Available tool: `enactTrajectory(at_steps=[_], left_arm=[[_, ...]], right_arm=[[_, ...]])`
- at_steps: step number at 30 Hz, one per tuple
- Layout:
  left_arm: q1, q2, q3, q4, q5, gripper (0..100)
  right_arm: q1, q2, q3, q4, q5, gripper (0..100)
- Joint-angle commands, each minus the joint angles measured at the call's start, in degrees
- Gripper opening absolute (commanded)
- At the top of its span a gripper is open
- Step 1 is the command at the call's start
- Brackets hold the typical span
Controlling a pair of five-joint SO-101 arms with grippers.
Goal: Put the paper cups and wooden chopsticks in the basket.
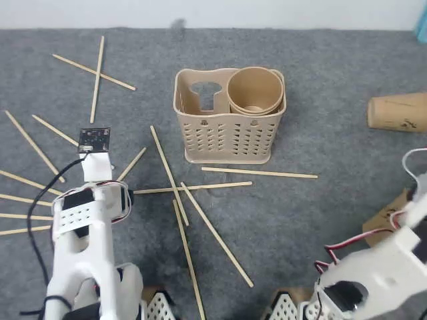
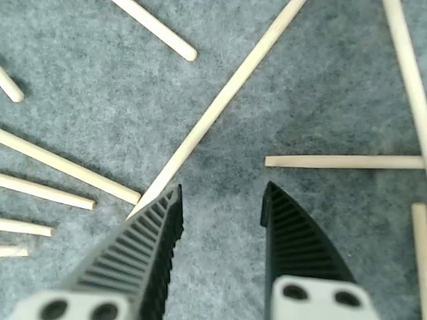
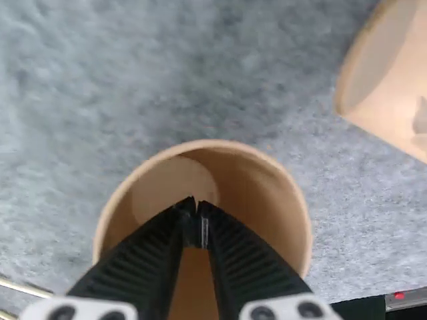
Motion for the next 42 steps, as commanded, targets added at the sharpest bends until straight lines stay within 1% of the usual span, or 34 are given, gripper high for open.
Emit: enactTrajectory(at_steps=[1,6,9,11,14,18,21,25,29,32,37,39,42], left_arm=[[0.18,-1.76,-0.48,-1.05,-0.35,18],[0.18,-1.76,-0.48,-1.05,-0.35,18],[0.18,-1.76,-0.48,-1.05,-0.35,18],[0.09,-1.76,-0.48,-1.05,-0.35,18],[0.09,-1.76,-0.48,-1.05,-0.35,18],[0.09,-1.76,-0.40,-1.05,-0.35,18],[0.09,-1.76,-0.40,-1.05,-0.35,18],[0.09,-1.76,-0.40,-1.05,-0.35,18],[0.35,-1.76,-0.40,-1.05,-0.35,18],[0.44,-1.76,-0.40,-1.05,-0.35,18],[0.00,-1.76,-0.40,-0.97,-0.35,18],[0.00,-1.76,-0.40,-1.05,-0.35,18],[0.44,-1.76,-0.57,-1.05,-0.35,18]], right_arm=[[-4.09,-11.21,1.67,2.51,-1.14,0.8],[-8.57,-24.57,10.20,2.42,-0.79,0.9],[-9.01,-30.20,12.84,2.24,-0.70,0.9],[-8.31,-32.66,12.92,1.98,-0.62,0.9],[-5.41,-34.95,13.10,2.07,-0.44,1.0],[-1.01,-35.74,13.19,2.07,4.40,1.0],[1.54,-35.21,13.80,1.80,6.51,1.0],[1.98,-33.36,16.70,0.48,8.26,1.0],[3.21,-32.66,14.42,-8.92,5.01,1.0],[2.68,-30.90,12.66,-17.36,1.93,0.9],[0.13,-20.97,12.22,-27.82,1.32,0.9],[-1.71,-15.87,8.79,-30.37,0.09,0.8],[-3.03,-8.66,0.70,-30.64,-1.49,0.9]])
